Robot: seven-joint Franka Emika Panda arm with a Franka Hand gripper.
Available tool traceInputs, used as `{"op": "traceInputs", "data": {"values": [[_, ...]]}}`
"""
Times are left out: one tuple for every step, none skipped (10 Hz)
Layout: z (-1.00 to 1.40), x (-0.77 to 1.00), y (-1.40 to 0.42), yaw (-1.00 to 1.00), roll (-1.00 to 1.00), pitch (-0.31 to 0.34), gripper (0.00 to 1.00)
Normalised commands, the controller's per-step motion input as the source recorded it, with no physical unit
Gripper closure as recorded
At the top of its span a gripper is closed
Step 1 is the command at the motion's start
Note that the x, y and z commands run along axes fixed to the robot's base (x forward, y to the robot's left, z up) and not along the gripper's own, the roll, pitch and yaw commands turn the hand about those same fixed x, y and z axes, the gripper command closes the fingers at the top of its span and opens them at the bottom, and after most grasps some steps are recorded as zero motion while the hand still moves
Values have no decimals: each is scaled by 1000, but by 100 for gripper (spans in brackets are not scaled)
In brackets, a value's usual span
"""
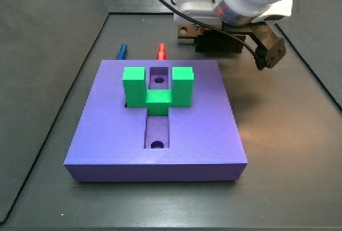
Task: Pick up the brown object. Move up. Place the brown object on the fixture. Regrasp the brown object. Move to above the board. Insert the brown object.
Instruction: Regrasp the brown object.
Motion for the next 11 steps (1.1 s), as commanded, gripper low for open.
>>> {"op": "traceInputs", "data": {"values": [[0, 43, 137, 0, 120, 97, 0], [0, 91, 57, 0, 263, 63, 0], [-34, 86, 0, 0, 289, 3, 0], [-71, 111, 0, 0, 389, 6, 0], [-71, 80, 0, 0, 460, 6, 0], [-71, 66, 0, 0, 497, 0, 0], [-89, 69, 0, 0, 460, 0, 0], [-149, 20, 0, 0, 311, 0, 0], [-100, 0, 0, 0, 203, 0, 0], [-89, 0, 0, 0, 123, 0, 0], [-3, 0, 0, 0, 26, 0, 0]]}}
